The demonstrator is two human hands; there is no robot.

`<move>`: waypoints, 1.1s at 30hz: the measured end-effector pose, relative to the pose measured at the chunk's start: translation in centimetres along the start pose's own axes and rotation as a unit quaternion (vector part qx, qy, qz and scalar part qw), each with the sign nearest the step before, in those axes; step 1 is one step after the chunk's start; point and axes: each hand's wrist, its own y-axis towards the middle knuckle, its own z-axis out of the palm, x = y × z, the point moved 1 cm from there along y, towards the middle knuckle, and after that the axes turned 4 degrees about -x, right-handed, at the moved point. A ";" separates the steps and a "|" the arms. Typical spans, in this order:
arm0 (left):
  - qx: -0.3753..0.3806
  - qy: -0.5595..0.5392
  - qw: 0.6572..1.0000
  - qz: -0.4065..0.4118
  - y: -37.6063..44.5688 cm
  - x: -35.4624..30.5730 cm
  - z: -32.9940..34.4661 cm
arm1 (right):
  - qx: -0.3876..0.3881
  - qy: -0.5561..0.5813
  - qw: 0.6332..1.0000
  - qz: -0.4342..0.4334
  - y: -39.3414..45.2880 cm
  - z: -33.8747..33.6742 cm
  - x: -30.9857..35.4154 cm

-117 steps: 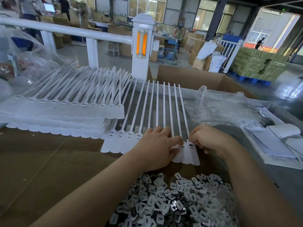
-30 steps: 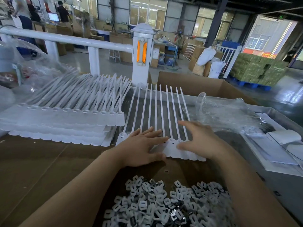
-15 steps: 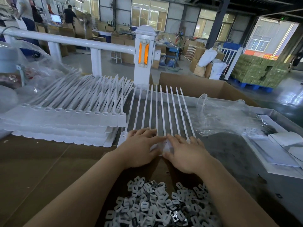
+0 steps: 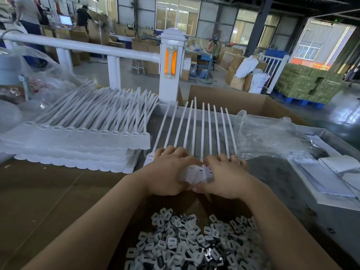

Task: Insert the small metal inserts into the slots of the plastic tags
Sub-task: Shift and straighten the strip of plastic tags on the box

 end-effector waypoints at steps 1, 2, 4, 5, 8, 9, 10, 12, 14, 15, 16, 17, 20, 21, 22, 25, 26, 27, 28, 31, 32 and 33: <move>-0.010 0.006 1.000 0.006 -0.1 0.0 0.0 | -0.005 0.001 1.000 0.004 0.0 0.0 0.0; -0.018 0.010 1.000 0.010 -0.1 0.0 0.1 | -0.009 0.000 1.000 0.005 0.0 0.0 0.1; -0.027 0.015 0.999 0.011 -0.1 0.1 0.3 | -0.016 -0.004 1.000 0.005 0.0 0.2 0.1; -0.027 0.015 0.999 0.010 -0.1 0.1 0.5 | -0.016 -0.006 1.000 0.004 0.0 0.3 0.1; -0.017 0.013 1.000 0.004 0.0 0.4 0.8 | 0.002 -0.005 1.000 0.007 0.1 0.6 -0.1; -0.012 0.011 1.000 -0.001 0.0 0.5 1.0 | 0.007 -0.002 1.000 0.010 0.2 0.6 -0.1; -0.006 0.010 1.000 -0.006 -0.1 0.6 1.1 | 0.009 -0.001 1.000 0.012 0.2 0.7 -0.1; 0.007 0.011 1.000 -0.018 -0.1 0.8 1.5 | 0.001 -0.009 1.000 0.013 0.3 0.8 0.0; 0.006 0.013 0.999 -0.031 0.0 1.0 1.8 | -0.015 -0.016 1.000 0.013 0.3 1.0 0.1; 0.003 0.012 0.999 -0.039 0.0 1.1 2.0 | -0.021 -0.016 1.000 0.014 0.4 1.1 0.2; -0.002 0.011 0.999 -0.047 0.1 1.1 2.2 | -0.022 -0.015 1.000 0.017 0.4 1.2 0.2; -0.009 0.011 0.998 -0.056 0.2 1.1 2.4 | -0.019 -0.012 1.000 0.021 0.4 1.3 0.2; -0.036 0.018 0.995 -0.090 0.4 1.2 2.7 | -0.016 -0.006 0.999 0.029 0.5 1.6 0.2; -0.042 0.023 0.994 -0.102 0.4 1.3 2.7 | -0.020 -0.004 0.999 0.033 0.6 1.7 0.2; -0.048 0.033 0.992 -0.110 0.4 1.3 2.7 | -0.027 0.000 0.999 0.037 0.6 1.8 0.2; -0.070 0.093 0.987 -0.113 0.5 0.9 2.4 | -0.058 0.013 0.997 0.050 0.8 2.4 0.5; -0.084 0.119 0.983 -0.115 0.5 0.7 2.2 | -0.064 0.014 0.996 0.051 0.9 2.6 0.5; -0.099 0.149 0.976 -0.120 0.5 0.6 2.0 | -0.065 0.016 0.996 0.053 0.9 2.7 0.6; -0.113 0.177 0.969 -0.133 0.5 0.4 1.8 | -0.063 0.017 0.996 0.054 1.0 2.8 0.5; -0.155 0.228 0.931 -0.240 0.3 0.7 1.0 | -0.057 0.022 0.997 0.054 1.1 3.0 0.3; -0.162 0.227 0.915 -0.293 0.1 1.1 0.7 | -0.057 0.025 0.997 0.052 1.2 3.0 0.3; -0.163 0.218 0.900 -0.341 -0.2 1.6 0.5 | -0.055 0.026 0.997 0.050 1.2 3.0 0.3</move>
